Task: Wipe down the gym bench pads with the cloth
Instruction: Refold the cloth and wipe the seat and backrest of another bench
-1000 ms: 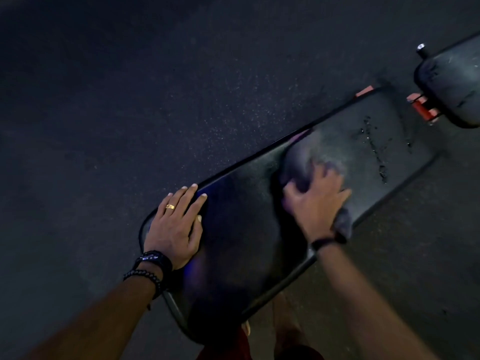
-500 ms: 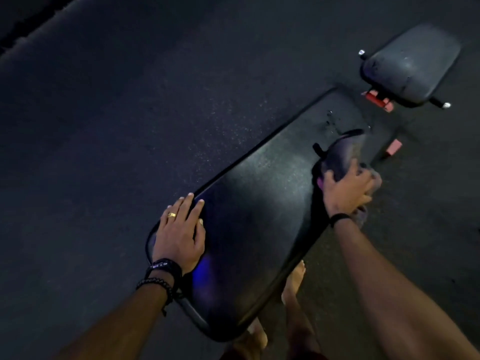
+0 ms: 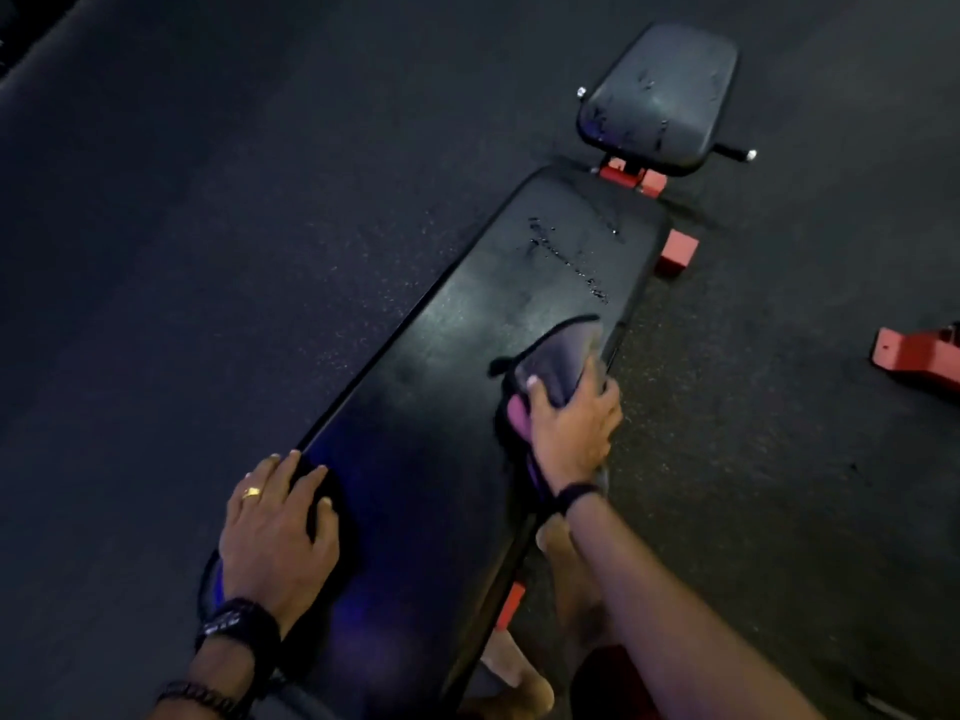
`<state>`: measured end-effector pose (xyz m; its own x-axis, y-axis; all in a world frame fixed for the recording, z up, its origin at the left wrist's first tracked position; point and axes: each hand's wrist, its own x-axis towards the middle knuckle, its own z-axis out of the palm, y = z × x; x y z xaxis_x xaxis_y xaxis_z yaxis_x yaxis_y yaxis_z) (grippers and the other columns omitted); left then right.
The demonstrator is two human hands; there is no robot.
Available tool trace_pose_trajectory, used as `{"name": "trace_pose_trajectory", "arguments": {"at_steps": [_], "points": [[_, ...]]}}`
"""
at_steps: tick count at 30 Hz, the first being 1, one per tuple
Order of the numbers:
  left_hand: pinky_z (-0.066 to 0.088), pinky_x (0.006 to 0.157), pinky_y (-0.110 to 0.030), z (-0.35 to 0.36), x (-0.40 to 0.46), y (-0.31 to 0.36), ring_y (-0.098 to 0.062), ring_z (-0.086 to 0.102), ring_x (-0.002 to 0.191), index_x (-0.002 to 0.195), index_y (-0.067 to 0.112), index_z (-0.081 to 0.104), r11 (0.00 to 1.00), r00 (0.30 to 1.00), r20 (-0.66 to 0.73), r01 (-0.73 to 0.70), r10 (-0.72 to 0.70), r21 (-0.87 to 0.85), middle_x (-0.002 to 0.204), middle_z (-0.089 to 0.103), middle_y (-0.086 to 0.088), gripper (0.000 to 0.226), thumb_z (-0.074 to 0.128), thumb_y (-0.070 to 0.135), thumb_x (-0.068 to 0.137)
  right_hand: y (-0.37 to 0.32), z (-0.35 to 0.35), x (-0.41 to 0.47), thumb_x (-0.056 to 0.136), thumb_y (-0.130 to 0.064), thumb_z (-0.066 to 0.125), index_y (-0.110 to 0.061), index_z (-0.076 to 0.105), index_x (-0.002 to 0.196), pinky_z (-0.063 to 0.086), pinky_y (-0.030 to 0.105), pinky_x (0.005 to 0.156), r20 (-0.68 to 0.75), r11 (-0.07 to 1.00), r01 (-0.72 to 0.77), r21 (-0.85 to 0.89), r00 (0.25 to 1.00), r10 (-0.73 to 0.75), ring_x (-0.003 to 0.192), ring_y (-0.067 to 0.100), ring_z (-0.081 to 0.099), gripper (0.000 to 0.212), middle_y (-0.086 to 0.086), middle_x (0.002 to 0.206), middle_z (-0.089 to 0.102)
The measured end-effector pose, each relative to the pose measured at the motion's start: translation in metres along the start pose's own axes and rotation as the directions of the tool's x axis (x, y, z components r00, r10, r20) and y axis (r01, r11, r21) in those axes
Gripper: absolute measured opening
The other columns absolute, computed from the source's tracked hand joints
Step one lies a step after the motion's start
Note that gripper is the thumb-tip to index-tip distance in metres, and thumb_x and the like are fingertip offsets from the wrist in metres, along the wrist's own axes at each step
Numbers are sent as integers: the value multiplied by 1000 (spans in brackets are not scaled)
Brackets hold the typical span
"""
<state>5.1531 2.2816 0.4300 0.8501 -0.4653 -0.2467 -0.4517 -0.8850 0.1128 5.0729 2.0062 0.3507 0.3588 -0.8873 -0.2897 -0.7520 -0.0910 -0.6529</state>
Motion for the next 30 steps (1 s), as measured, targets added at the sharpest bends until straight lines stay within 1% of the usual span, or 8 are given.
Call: {"name": "trace_pose_trajectory", "arguments": {"at_steps": [6, 10, 13, 16, 19, 23, 26, 30], "points": [[36, 110, -52, 0, 107, 72, -29, 47, 128, 129, 14, 61, 958, 966, -42, -258, 255, -126, 141, 52, -12, 54, 40, 41, 88, -15, -6, 140, 87, -48, 67, -26, 30, 152, 38, 51, 103, -74, 996, -84, 23, 994, 86, 134, 36, 34, 78, 13, 148, 32], [24, 119, -45, 30, 184, 120, -30, 38, 139, 138, 15, 53, 902, 899, 90, -423, 429, -84, 152, 41, -10, 58, 39, 39, 87, 9, -11, 14, 88, -46, 62, -32, 33, 147, 40, 51, 108, -33, 993, 120, 17, 992, -120, 139, 29, 31, 68, 8, 152, 31], [21, 120, -46, 44, 212, 143, -29, 33, 143, 141, 16, 50, 908, 895, 155, -417, 418, -37, 155, 37, -10, 59, 35, 38, 88, 13, -20, -67, 80, -56, 58, -38, 30, 144, 42, 49, 105, 24, 997, 80, 4, 996, -80, 137, 26, 33, 72, 4, 151, 31], [21, 120, -47, 48, 214, 147, -29, 31, 143, 140, 16, 49, 914, 904, 138, -406, 405, -17, 154, 37, -10, 58, 36, 36, 88, 13, -8, 29, 84, -59, 54, -28, 36, 144, 39, 41, 102, -30, 993, 113, -19, 993, -114, 127, 29, 39, 70, 13, 141, 38], [16, 121, -44, 49, 215, 149, -25, 25, 145, 142, 20, 44, 919, 906, 154, -393, 393, -34, 156, 32, -6, 57, 38, 37, 88, -4, 1, 188, 87, -51, 60, -22, 39, 147, 39, 43, 98, -195, 999, -23, -35, 981, 16, 123, 34, 42, 71, 16, 135, 42], [13, 121, -43, 50, 217, 146, -24, 22, 146, 142, 19, 44, 920, 903, 183, -389, 390, -40, 156, 31, -5, 57, 40, 37, 88, -17, 0, 283, 87, -48, 62, -24, 40, 146, 44, 47, 98, -189, 990, -107, -90, 978, 89, 123, 33, 41, 68, 15, 134, 42], [12, 121, -42, 50, 218, 146, -24, 23, 146, 141, 19, 46, 917, 898, 189, -397, 397, -36, 156, 31, -5, 57, 41, 37, 88, -16, -6, 186, 88, -43, 64, -21, 42, 144, 41, 46, 99, -145, 978, 36, -207, 987, -67, 125, 34, 41, 65, 16, 137, 42], [19, 120, -48, 53, 224, 144, -29, 28, 144, 139, 15, 47, 905, 890, 169, -422, 423, -45, 154, 34, -10, 58, 43, 35, 85, -14, -11, 13, 80, -51, 58, -28, 47, 135, 37, 49, 99, 66, 946, 134, -295, 991, -120, 128, 30, 38, 61, 9, 138, 40]]}}
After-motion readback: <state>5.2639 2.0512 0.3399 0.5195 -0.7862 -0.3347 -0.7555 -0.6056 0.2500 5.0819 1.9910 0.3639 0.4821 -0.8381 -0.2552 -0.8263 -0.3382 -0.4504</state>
